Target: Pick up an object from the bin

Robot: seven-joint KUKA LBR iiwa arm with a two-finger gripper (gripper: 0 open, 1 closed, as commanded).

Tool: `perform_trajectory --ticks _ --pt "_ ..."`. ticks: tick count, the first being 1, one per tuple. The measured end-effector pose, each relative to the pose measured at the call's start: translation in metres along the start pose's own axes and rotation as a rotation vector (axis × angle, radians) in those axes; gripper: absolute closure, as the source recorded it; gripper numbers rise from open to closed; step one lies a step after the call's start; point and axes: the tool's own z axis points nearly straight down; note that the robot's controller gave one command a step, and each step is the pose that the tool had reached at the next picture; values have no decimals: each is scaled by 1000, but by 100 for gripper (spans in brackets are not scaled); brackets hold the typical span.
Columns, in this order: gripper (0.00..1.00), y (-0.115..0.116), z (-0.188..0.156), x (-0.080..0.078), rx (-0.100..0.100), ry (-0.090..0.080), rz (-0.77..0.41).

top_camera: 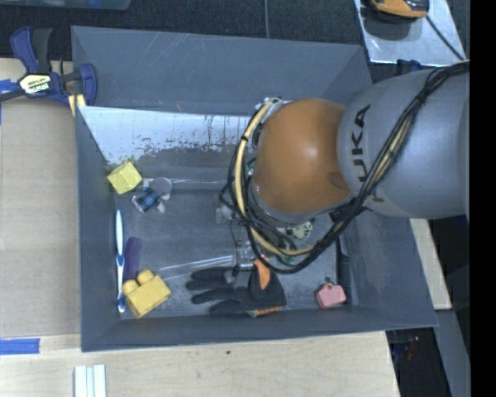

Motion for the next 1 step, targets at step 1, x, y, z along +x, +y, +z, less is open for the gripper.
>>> perform_trajectory --ticks 1 --pt "0 -40 1 22 0 -10 -14"
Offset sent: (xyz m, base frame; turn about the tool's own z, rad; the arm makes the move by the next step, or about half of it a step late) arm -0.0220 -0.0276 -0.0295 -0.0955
